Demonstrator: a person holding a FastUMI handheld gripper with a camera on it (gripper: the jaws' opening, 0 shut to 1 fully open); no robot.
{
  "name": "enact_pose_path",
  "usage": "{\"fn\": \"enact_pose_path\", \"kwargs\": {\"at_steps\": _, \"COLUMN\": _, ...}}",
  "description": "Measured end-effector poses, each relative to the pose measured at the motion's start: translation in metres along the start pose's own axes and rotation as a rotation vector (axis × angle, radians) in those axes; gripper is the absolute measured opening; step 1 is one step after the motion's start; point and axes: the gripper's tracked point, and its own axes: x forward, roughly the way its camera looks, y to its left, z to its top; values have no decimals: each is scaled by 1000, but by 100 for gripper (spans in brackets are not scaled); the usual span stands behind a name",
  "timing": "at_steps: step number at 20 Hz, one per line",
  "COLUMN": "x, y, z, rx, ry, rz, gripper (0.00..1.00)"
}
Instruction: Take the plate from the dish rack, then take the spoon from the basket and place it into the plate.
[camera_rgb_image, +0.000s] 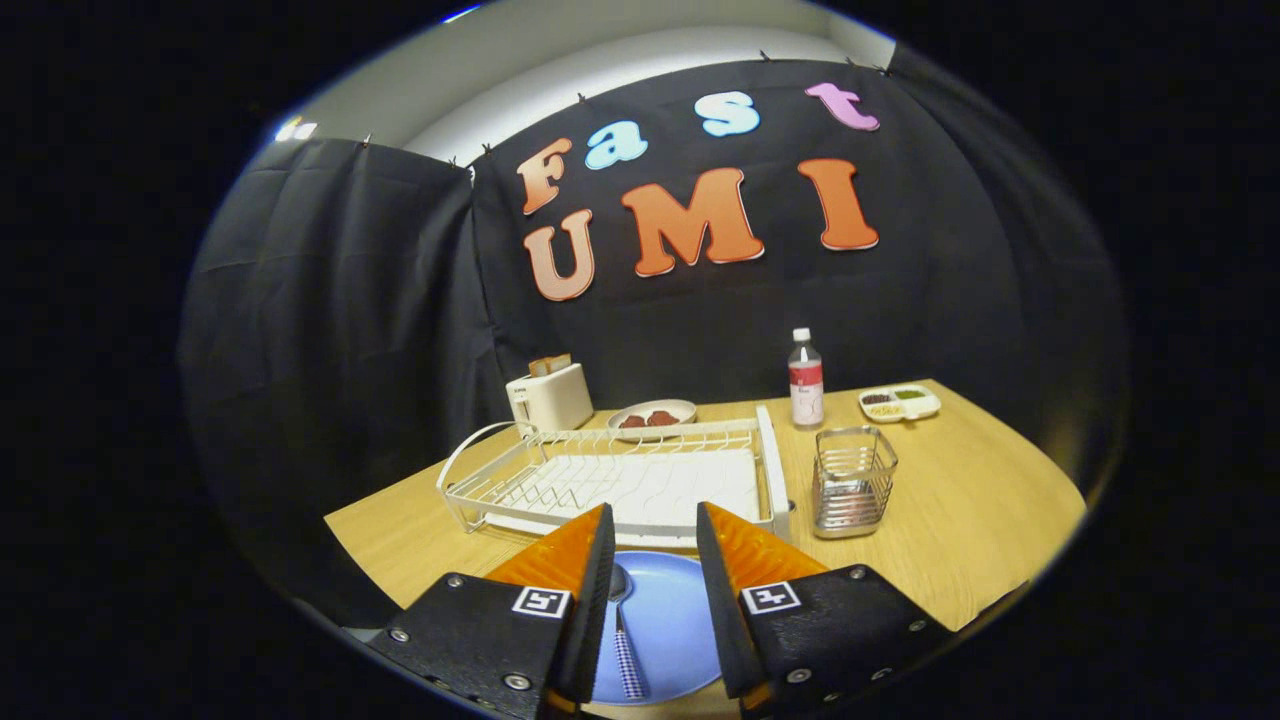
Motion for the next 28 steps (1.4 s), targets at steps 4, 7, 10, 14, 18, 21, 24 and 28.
{"fn": "enact_pose_path", "kwargs": {"at_steps": 4, "x": -7, "y": -8, "z": 50, "rx": -61, "ry": -141, "rz": -85, "gripper": 66}}
{"fn": "enact_pose_path", "kwargs": {"at_steps": 7, "x": -20, "y": -14, "z": 88, "rx": -71, "ry": -262, "rz": -142, "gripper": 80}}
{"fn": "enact_pose_path", "kwargs": {"at_steps": 10, "x": -33, "y": -23, "z": 112, "rx": -85, "ry": -349, "rz": -197, "gripper": 85}}
{"fn": "enact_pose_path", "kwargs": {"at_steps": 14, "x": -40, "y": -31, "z": 121, "rx": -98, "ry": -377, "rz": -240, "gripper": 87}}
{"fn": "enact_pose_path", "kwargs": {"at_steps": 18, "x": -34, "y": -35, "z": 122, "rx": -101, "ry": -400, "rz": -224, "gripper": 90}}
{"fn": "enact_pose_path", "kwargs": {"at_steps": 21, "x": -31, "y": -40, "z": 122, "rx": -133, "ry": -412, "rz": -256, "gripper": 90}}
{"fn": "enact_pose_path", "kwargs": {"at_steps": 24, "x": -29, "y": -40, "z": 120, "rx": -153, "ry": -404, "rz": -271, "gripper": 90}}
{"fn": "enact_pose_path", "kwargs": {"at_steps": 28, "x": -29, "y": -34, "z": 122, "rx": -157, "ry": -425, "rz": -266, "gripper": 90}}
